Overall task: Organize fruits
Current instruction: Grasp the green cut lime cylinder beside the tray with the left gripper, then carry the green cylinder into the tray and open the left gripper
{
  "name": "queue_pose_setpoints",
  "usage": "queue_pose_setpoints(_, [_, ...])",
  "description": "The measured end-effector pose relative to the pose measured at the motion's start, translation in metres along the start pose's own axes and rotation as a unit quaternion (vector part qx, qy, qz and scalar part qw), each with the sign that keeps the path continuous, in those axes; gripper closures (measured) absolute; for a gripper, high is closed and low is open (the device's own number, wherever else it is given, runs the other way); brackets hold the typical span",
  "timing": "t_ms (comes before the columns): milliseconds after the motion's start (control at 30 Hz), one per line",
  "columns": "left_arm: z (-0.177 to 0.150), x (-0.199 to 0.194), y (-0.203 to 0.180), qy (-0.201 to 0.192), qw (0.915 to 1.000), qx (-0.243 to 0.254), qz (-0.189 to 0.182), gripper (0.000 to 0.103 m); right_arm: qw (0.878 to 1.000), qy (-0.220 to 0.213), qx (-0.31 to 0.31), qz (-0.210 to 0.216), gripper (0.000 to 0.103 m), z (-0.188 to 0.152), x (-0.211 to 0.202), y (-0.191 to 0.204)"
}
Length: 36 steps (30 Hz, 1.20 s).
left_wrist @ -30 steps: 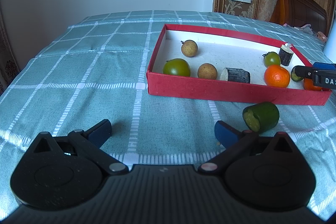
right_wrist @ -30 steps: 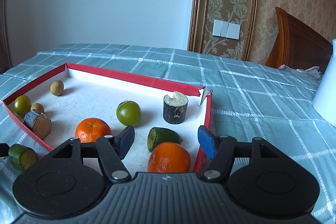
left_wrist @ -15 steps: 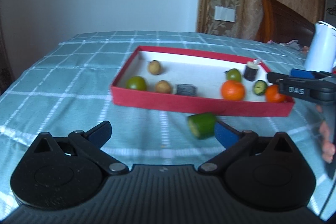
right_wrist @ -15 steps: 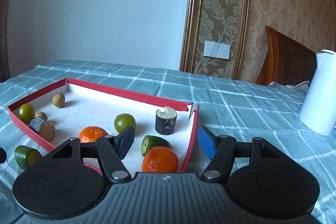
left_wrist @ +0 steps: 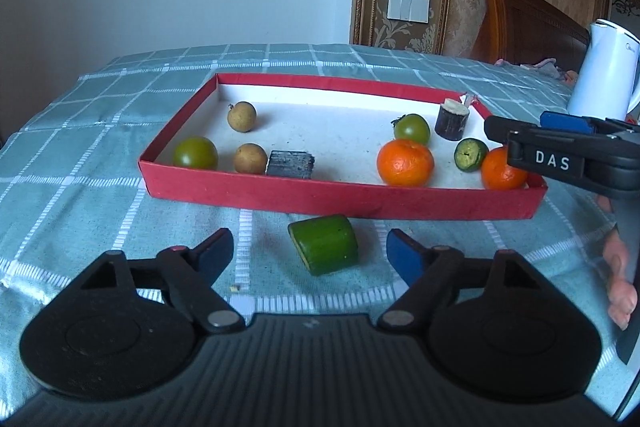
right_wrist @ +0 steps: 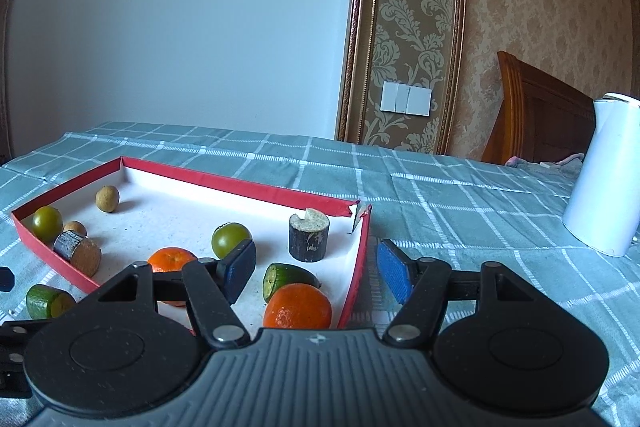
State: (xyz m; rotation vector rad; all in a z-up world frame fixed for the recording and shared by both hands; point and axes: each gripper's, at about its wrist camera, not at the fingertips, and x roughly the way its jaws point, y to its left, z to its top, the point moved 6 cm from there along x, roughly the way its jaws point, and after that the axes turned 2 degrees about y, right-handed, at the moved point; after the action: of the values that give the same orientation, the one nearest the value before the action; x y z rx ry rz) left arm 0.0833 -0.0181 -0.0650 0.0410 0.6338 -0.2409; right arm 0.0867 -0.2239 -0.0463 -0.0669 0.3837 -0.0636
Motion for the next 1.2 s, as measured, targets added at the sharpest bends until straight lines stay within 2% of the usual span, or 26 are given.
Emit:
queue_pose_setpoints(67, [-0.001, 0.004, 0.000, 0.008, 1.0000, 0.000, -0.004, 0.039, 1.000, 0.000, -0.001, 0.000, 0.036, 0.000, 0.000, 0.001])
queue_pose_setpoints(100, [-0.002, 0.007, 0.000, 0.014, 0.9999, -0.001, -0.006, 0.049, 1.000, 0.000, -0.001, 0.001, 0.036, 0.000, -0.001, 0.001])
queue_pose_setpoints(200, [-0.003, 0.008, -0.001, 0.009, 0.9999, 0.005, 0.001, 0.055, 1.000, -0.003, 0.001, 0.004, 0.036, 0.001, -0.002, 0.001])
queue_pose_setpoints(333, [-0.002, 0.008, -0.003, 0.008, 0.9999, 0.008, -0.006, 0.062, 0.999, 0.021, 0.015, 0.028, 0.036, -0.004, -0.004, 0.000])
queue_pose_setpoints(400, [-0.002, 0.009, -0.005, 0.005, 0.9999, 0.012, -0.006, 0.064, 0.998, 0.030, 0.023, 0.046, 0.036, -0.008, -0.012, -0.001])
queue_pose_setpoints(533, [-0.001, 0.010, -0.008, 0.003, 0.9998, 0.018, -0.006, 0.067, 0.998, 0.029, 0.022, 0.044, 0.036, -0.020, -0.037, -0.008])
queue_pose_setpoints(667, [-0.001, 0.011, -0.006, 0.003, 0.9999, 0.011, -0.010, 0.068, 0.997, 0.055, 0.009, 0.060, 0.036, -0.038, -0.047, -0.004])
queue_pose_setpoints(867, [0.000, 0.010, -0.005, 0.004, 0.9999, 0.008, -0.013, 0.070, 0.995, 0.078, 0.001, 0.067, 0.036, -0.046, -0.042, 0.002])
queue_pose_setpoints(900, [0.000, 0.010, -0.005, 0.003, 0.9999, 0.010, -0.013, 0.077, 0.994, 0.085, -0.002, 0.069, 0.036, -0.047, -0.040, 0.003])
queue_pose_setpoints(1200, [0.003, 0.007, -0.001, 0.004, 0.9999, 0.008, -0.011, 0.077, 0.988, 0.129, 0.020, 0.084, 0.032, -0.055, -0.027, -0.002])
